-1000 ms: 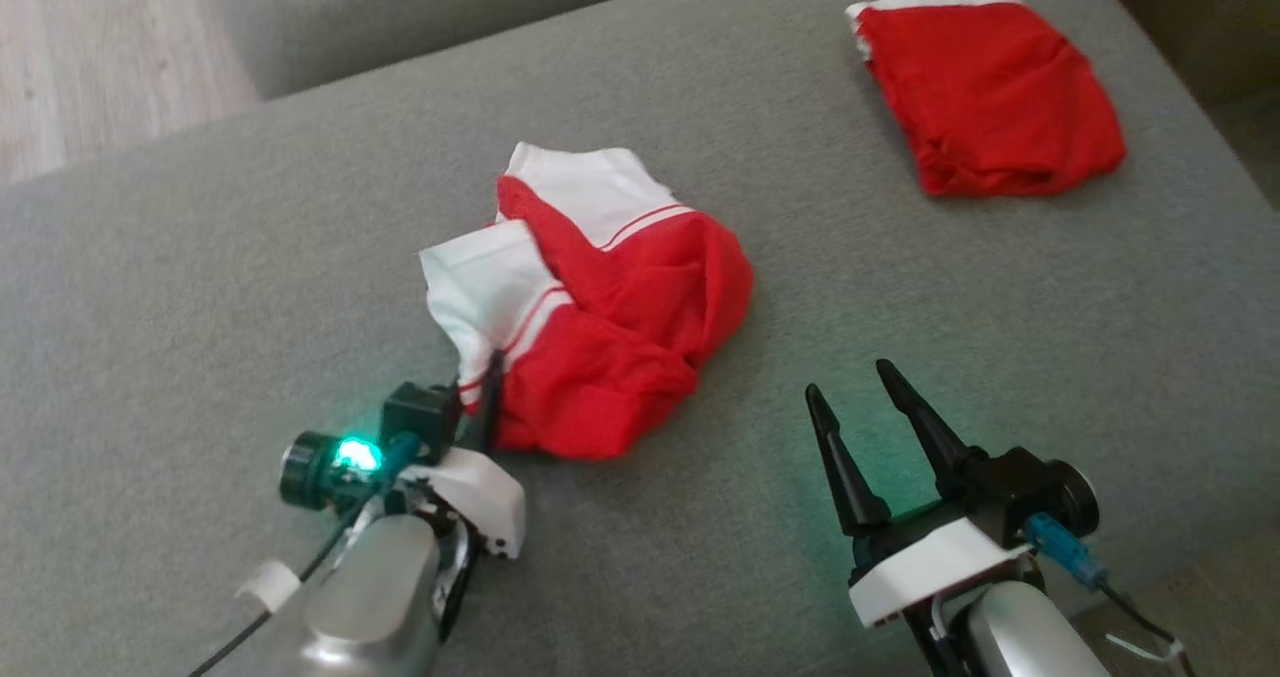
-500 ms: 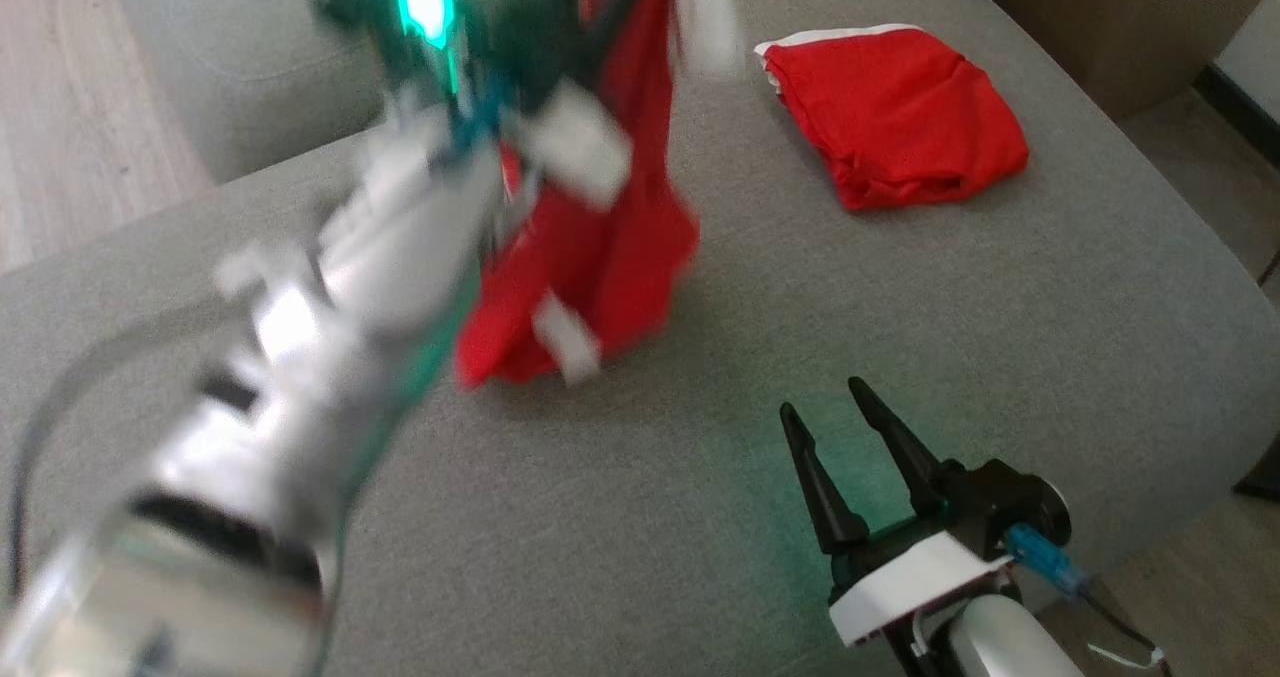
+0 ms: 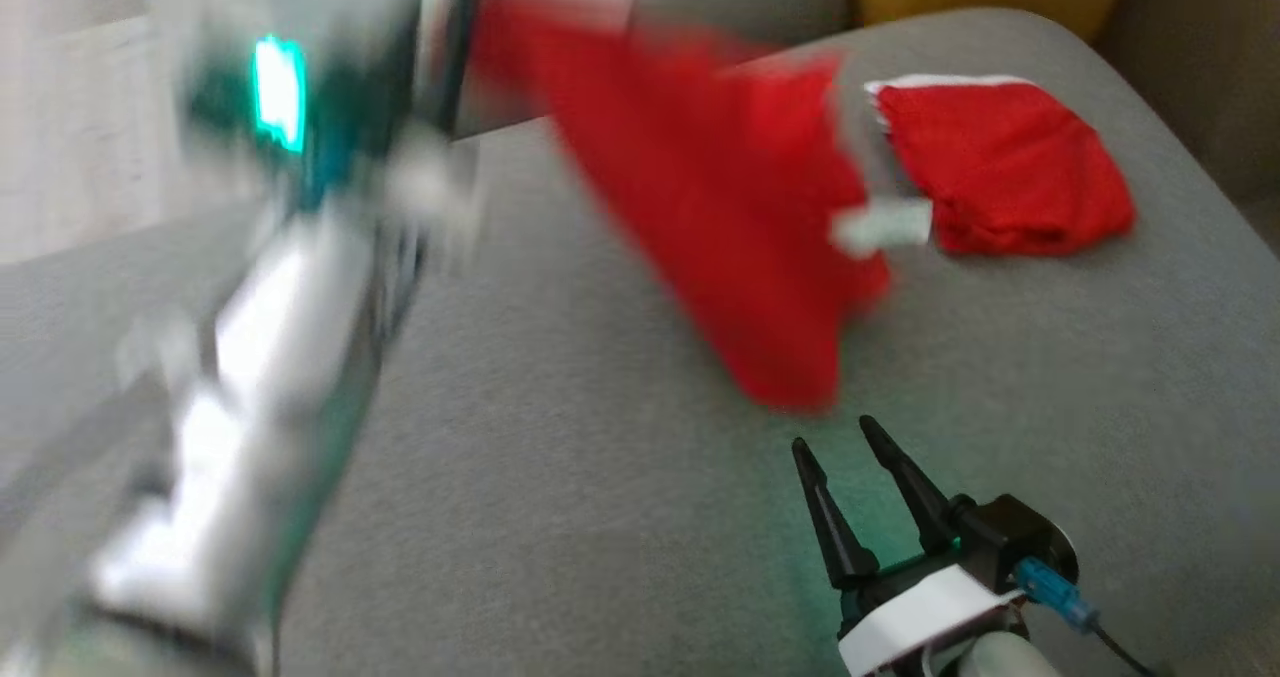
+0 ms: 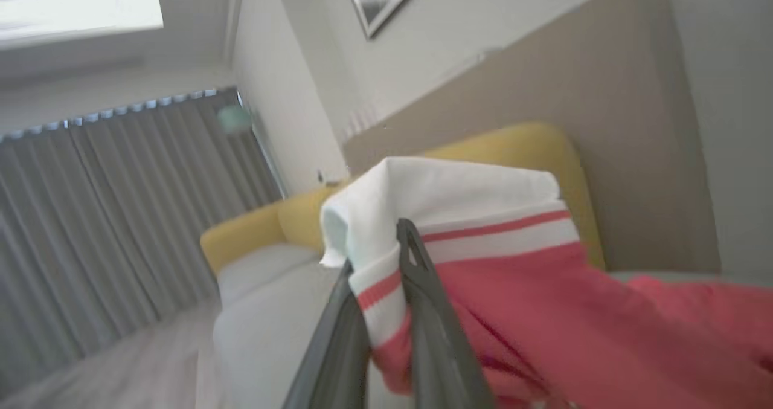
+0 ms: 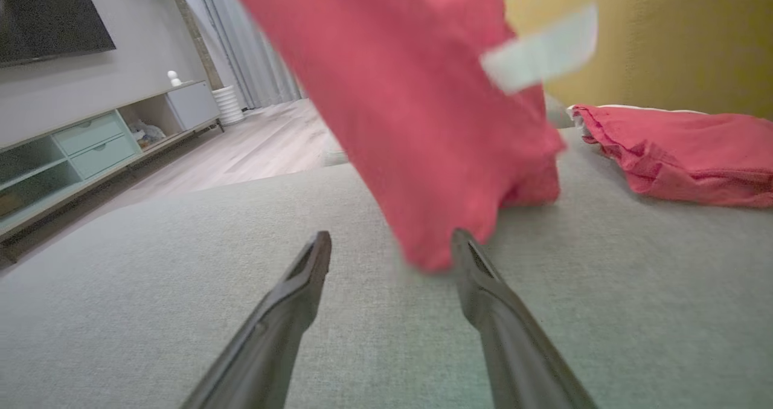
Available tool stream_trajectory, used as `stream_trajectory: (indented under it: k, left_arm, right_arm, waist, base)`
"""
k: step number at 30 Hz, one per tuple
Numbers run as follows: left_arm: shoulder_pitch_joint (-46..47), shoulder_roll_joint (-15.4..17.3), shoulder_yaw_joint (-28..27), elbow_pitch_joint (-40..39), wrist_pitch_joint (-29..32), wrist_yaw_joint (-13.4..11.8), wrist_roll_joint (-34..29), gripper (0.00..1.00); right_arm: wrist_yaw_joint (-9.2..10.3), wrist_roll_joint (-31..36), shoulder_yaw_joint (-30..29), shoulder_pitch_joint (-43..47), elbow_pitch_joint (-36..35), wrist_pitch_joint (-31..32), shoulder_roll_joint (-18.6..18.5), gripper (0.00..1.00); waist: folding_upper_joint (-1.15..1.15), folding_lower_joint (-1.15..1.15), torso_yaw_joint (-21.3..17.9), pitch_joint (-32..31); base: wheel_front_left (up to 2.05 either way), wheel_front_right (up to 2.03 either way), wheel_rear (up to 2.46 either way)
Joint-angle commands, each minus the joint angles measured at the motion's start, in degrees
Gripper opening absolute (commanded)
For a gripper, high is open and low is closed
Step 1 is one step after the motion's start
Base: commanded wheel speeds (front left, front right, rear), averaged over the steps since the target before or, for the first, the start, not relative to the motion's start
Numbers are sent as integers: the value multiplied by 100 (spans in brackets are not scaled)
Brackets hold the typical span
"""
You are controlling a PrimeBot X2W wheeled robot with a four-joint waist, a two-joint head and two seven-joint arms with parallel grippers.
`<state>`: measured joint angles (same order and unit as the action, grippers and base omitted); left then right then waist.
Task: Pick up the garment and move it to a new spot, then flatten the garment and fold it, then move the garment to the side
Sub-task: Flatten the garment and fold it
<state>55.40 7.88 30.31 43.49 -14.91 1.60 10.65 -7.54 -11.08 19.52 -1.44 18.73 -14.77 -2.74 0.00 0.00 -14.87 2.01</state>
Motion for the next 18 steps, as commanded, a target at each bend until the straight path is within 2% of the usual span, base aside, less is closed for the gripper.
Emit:
stream_trajectory:
  k: [1,6,10,12,13,14,15,18]
  left_arm:
    - [-371,269,-206,-120,-8,7,144,0]
    - [-2530,404,-421,-557,-8,-69,551,0]
    - [-3929,329,-734,-1276,-8,-213,727,0]
    - [-4436,252,-795,-1565,-8,-151,756,0]
    - [-4632,219,-811,-1702,-8,-123,740,5]
    - [-4794,199,-774,-1824,-8,-55,692,45]
    - [-4926,187,-727,-1922,-8,5,632,100]
    - [-5212,160,-621,-2043,-8,142,549,100]
  right_arm:
    - [5,12,73,-91,-173,-23,-14,100]
    - [5,110,-80,-26,-180,-23,-14,100]
    - [5,191,-205,1,-160,-23,-14,100]
    - [5,210,-268,37,-149,-23,-14,100]
    - [5,217,-300,55,-149,-23,-14,100]
    - [5,225,-318,66,-151,-23,-14,100]
    - [5,233,-333,70,-152,-23,-14,100]
    - [5,259,-303,50,-146,-23,-14,100]
  waist:
    - [0,0,250,-105]
    - [0,0,566,-28]
    - [0,0,799,44]
    - [0,0,925,62]
    - [0,0,998,75]
    - [0,0,1068,94]
    - [0,0,1135,111]
    - [0,0,1296,146]
  base:
    - [0,0,0]
    - [0,0,0]
    - [0,0,0]
    - [0,0,0]
    - [0,0,0]
    - [0,0,0]
    - [0,0,0]
    - [0,0,0]
